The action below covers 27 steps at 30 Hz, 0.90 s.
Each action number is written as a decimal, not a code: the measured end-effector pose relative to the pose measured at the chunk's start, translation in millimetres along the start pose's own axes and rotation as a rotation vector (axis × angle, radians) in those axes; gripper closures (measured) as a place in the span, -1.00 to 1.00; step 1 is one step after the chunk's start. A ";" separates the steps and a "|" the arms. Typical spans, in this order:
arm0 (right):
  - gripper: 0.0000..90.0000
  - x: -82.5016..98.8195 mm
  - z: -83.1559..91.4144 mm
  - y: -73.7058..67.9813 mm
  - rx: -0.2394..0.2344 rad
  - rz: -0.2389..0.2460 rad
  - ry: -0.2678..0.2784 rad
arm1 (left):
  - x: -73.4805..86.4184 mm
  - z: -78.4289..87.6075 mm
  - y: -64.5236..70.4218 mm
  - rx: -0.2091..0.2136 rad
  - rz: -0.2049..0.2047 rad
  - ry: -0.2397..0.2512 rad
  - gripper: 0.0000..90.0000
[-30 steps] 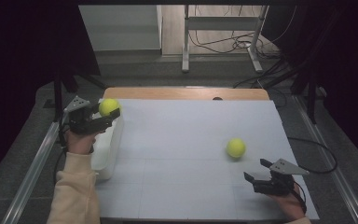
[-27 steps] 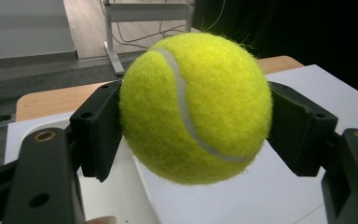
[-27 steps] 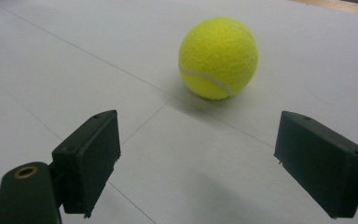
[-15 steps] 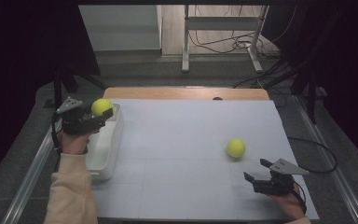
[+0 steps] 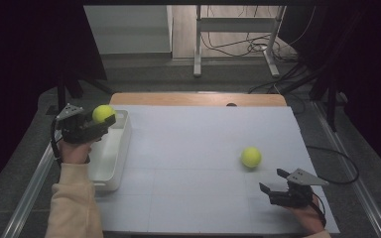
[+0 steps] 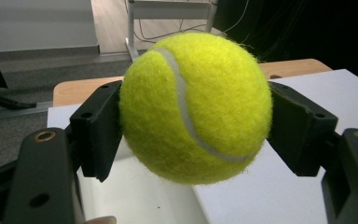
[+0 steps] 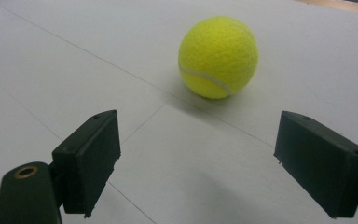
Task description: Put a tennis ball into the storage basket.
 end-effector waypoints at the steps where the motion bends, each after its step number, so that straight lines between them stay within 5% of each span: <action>1: -0.67 0.0 0.0 -0.1 0.000 0.000 0.000 | 0.4 -0.6 -0.5 -0.001 -0.001 -0.003 -0.42; 27: -0.67 0.8 -1.5 0.2 0.002 -0.002 -0.009 | 14.1 -31.2 -12.4 -0.080 -0.021 -0.151 -0.42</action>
Point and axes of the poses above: each handheld gripper's, and its own axes: z roughly backward along the jaws, x roughly out of its underside, y roughly to its right, the point moved 5 cm from there along -z, roughly forward along the jaws, and after that the axes turned 2 degrees about -y, right-handed, at the moved point
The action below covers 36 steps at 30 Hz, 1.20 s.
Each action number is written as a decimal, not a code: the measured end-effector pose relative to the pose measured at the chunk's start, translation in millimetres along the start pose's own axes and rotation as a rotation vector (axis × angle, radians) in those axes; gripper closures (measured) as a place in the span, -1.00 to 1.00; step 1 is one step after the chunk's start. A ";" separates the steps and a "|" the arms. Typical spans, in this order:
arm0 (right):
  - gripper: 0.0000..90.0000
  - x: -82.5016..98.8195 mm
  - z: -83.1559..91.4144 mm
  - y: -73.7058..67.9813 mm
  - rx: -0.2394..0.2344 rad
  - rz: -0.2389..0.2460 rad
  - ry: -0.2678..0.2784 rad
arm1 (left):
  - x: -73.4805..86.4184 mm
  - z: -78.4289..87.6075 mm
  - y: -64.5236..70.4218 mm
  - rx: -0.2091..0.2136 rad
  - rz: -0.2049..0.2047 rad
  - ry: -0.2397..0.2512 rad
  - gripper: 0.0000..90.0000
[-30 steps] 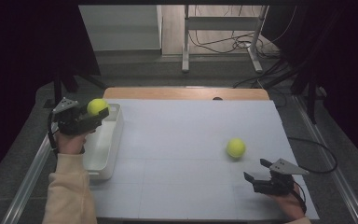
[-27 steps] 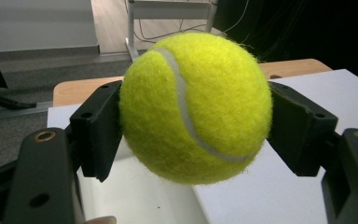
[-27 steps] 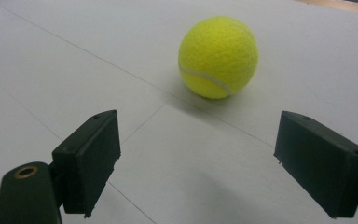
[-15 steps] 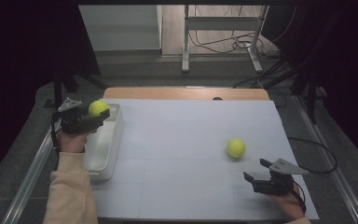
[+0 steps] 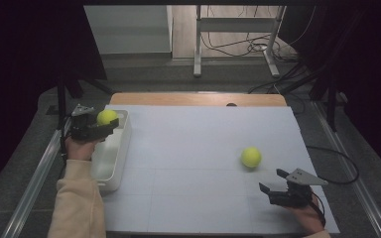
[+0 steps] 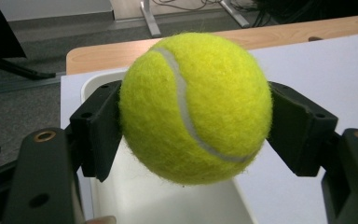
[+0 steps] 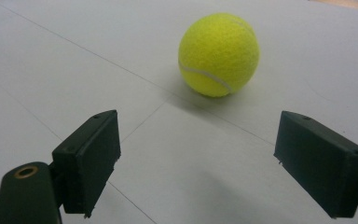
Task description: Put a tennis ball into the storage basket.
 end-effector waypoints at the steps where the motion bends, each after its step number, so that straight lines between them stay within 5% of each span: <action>1: -0.67 0.0 0.0 0.0 0.000 0.000 0.000 | 0.0 0.0 0.0 0.000 0.000 0.000 -0.42; 25: -0.67 0.3 -0.5 0.1 -0.001 -0.001 -0.003 | 11.2 -18.4 -4.7 -0.049 -0.031 -0.136 -0.42; 32: -0.67 0.3 -0.6 0.0 -0.002 0.000 -0.004 | 12.0 -19.5 -4.8 -0.049 -0.035 -0.143 -0.43; 36: -0.67 0.3 -0.2 0.3 0.002 0.000 -0.005 | 8.0 -15.1 -6.9 -0.079 -0.028 -0.094 -0.63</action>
Point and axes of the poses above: each handheld gripper's, and its own axes: z roughly backward along the jaws, x roughly out of its underside, y roughly to its right, the point moved 5 cm from there along -z, roughly forward along the jaws, and after that the axes turned 2 degrees about -y, right-handed, at the moved point
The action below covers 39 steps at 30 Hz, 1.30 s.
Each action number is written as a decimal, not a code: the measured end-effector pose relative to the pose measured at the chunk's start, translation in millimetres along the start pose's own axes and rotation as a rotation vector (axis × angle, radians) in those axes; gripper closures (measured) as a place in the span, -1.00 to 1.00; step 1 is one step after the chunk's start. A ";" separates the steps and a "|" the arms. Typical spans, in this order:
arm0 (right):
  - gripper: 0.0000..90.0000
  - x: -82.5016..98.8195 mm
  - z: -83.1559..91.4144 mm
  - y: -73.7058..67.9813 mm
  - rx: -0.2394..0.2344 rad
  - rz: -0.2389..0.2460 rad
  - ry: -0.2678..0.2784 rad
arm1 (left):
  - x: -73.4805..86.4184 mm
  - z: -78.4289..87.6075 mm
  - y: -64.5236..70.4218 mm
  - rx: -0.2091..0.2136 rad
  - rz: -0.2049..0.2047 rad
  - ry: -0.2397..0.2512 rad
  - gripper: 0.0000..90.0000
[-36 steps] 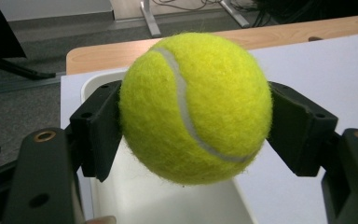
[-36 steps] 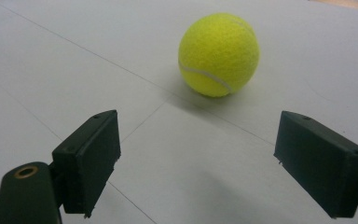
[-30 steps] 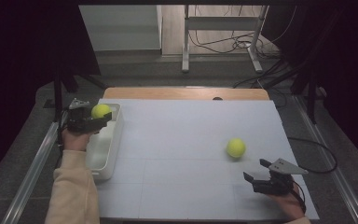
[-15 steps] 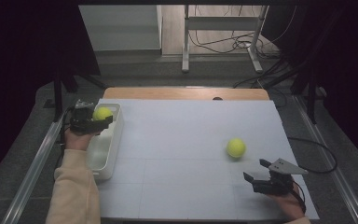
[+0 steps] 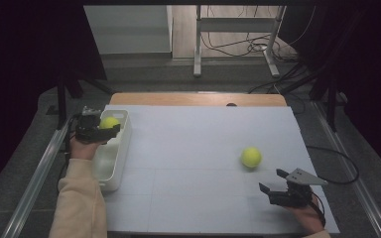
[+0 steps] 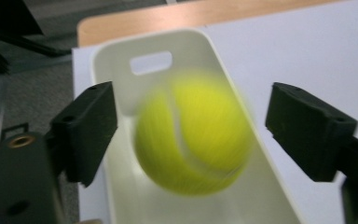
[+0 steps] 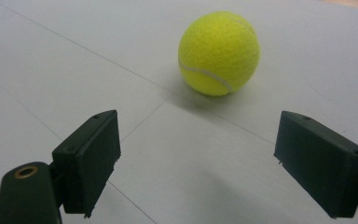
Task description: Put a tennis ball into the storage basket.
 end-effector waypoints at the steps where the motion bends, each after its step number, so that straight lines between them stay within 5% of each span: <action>1: -0.67 0.0 0.0 0.1 0.000 0.000 0.000 | -0.6 1.5 -0.2 0.005 0.004 0.010 -0.67; 12: -0.67 -0.2 0.4 0.6 0.000 -0.002 0.004 | -6.1 10.3 12.4 0.094 -0.024 0.074 -0.67; 19: -0.67 -0.5 -0.1 0.9 -0.002 -0.005 0.006 | -11.6 18.0 26.6 0.190 -0.030 0.120 -0.67; 26: -0.67 -0.4 -1.0 2.6 0.003 -0.013 0.003 | -15.8 20.6 46.6 0.278 -0.055 0.140 -0.68; 39: -0.67 -1.0 -1.9 -1.1 0.005 0.006 -0.005 | -20.9 23.8 85.3 0.371 -0.132 0.157 -0.67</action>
Point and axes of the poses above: each handheld gripper's, and its own axes: z roughly backward along the jaws, x roughly out of its underside, y roughly to its right, the point moved 5 cm from there along -z, roughly forward along the jaws, and after that the axes turned 2 degrees about -y, right-handed, at the moved point
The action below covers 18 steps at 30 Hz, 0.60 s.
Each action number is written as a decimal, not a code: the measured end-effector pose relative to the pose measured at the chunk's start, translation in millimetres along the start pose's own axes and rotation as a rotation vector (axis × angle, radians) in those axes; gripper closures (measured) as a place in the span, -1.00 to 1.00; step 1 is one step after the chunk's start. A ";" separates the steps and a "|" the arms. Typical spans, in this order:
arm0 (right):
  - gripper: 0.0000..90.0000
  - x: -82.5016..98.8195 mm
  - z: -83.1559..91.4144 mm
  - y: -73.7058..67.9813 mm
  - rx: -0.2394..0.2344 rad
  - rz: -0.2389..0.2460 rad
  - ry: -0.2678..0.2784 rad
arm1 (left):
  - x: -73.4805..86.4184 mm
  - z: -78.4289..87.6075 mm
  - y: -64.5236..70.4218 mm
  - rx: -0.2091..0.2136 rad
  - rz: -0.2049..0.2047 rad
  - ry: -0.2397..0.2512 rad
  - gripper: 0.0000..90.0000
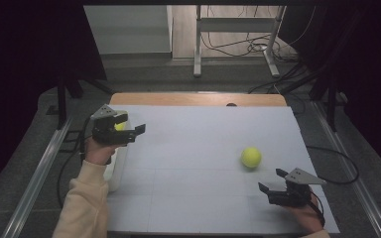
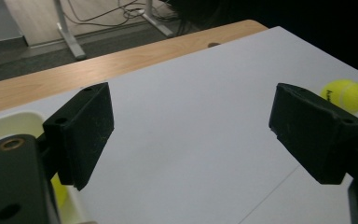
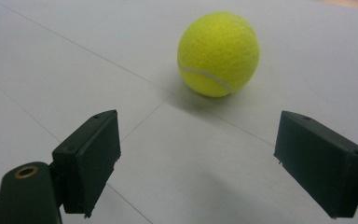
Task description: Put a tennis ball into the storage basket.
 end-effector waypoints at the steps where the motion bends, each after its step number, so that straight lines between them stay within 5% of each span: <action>1: -0.67 0.5 -0.2 0.3 -0.002 -0.003 0.000 | -0.2 -1.7 2.3 0.006 -0.004 -0.003 -0.67; 18: -0.66 3.2 2.6 -1.2 -0.005 0.003 -0.004 | -6.0 -18.0 36.4 0.071 -0.062 -0.009 -0.67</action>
Point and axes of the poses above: each handheld gripper's, and its own axes: z roughly backward along the jaws, x roughly out of its underside, y roughly to its right, the point moved 5 cm from there along -z, roughly forward along the jaws, and after that the axes turned 2 degrees about -y, right-handed, at the moved point
